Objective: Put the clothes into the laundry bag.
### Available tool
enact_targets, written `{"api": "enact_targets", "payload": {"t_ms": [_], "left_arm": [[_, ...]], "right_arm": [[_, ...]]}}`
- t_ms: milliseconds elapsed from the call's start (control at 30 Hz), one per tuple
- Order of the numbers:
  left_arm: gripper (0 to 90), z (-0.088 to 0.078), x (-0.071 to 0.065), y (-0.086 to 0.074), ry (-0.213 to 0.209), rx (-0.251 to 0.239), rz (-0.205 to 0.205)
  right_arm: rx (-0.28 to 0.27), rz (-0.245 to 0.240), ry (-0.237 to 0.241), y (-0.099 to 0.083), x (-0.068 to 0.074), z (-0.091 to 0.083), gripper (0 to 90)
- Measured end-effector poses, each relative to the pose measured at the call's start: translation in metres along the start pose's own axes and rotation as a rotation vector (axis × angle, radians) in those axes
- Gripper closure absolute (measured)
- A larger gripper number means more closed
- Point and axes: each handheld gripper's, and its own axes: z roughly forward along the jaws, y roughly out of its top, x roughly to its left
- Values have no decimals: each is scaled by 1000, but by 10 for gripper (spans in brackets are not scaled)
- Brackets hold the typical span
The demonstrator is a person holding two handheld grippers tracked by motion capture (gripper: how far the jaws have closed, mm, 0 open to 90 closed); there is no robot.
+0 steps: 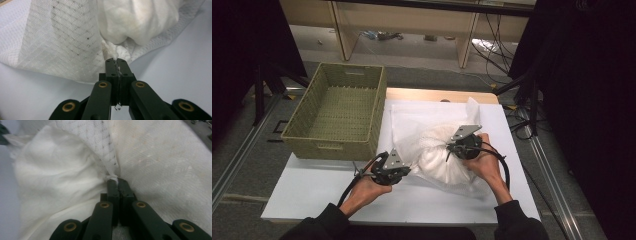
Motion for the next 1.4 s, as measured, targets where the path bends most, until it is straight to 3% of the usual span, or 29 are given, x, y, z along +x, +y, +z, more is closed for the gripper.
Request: {"api": "enact_targets", "payload": {"t_ms": [33, 100, 133, 200, 267, 367, 400, 467, 567, 667, 733, 767, 833, 900, 933, 1000, 1033, 1067, 1100, 1133, 1167, 1200, 1267, 1300, 1400], "left_arm": [[885, 1, 1, -2, -10, 4, -14], [830, 3, -2, -3, -17, 6, -20], [776, 2, -4, -2, -47, -5, -32], [667, -1, -13, 4, -55, -43, -42], [571, -1, -24, 12, -84, -86, -73], [400, 14, -36, 19, -132, -81, -104], [358, 21, -42, 19, -133, -73, -148], [293, 36, -46, 21, -121, -38, -137], [255, 57, -49, 25, -80, -37, -159], [231, 73, -53, 33, -52, -38, -216], [260, 78, -54, 40, 0, -3, -185], [331, 79, -53, 43, 34, -7, -193], [533, 81, -47, 50, 48, -9, -201], [688, 82, -43, 55, 69, -53, -246], [715, 79, -38, 59, 72, -25, -211], [755, 76, -33, 69, 107, -100, -264], [765, 71, -29, 74, 118, -84, -223], [767, 68, -25, 78, 138, -89, -214], [771, 69, -23, 82, 155, -132, -259], [773, 71, -19, 84, 176, -147, -268], [773, 73, -14, 85, 210, -148, -236], [773, 80, -9, 84, 239, -159, -247], [762, 89, 1, 77, 216, -86, -282], [741, 92, 3, 72, 215, -79, -303], [652, 83, -2, 62, 195, -61, -274]], "right_arm": [[-2, 17, 5, 1, 2, -2, 900], [3, -18, 5, 5, 5, -7, 900], [-8, -10, 24, 7, 8, -10, 900], [-26, -34, 48, 11, 10, -16, 900], [-37, -48, 35, 12, 10, -23, 900], [-42, -33, 31, 14, 13, -35, 900], [-42, -43, 30, 15, 12, -38, 900], [-55, -39, 28, 15, 13, -45, 900], [-69, -60, 42, 17, 15, -53, 900], [-70, -44, 52, 18, 19, -58, 900], [-77, -62, 60, 20, 19, -59, 900], [-81, -66, 70, 21, 21, -59, 900], [-73, -80, 87, 22, 23, -63, 900], [-78, -77, 73, 23, 25, -66, 900], [-82, -71, 77, 24, 25, -69, 900], [-82, -74, 84, 24, 25, -74, 900], [-83, -83, 81, 25, 25, -76, 900], [-89, -88, 81, 25, 25, -79, 900], [-91, -80, 92, 26, 25, -82, 900], [-95, -77, 77, 26, 25, -84, 900], [-98, -81, 88, 26, 24, -86, 900], [-92, -84, 95, 25, 24, -88, 900], [-97, -82, 104, 21, 26, -87, 900], [-86, -78, 103, 19, 26, -86, 900], [-69, -73, 93, 14, 25, -81, 900]]}}
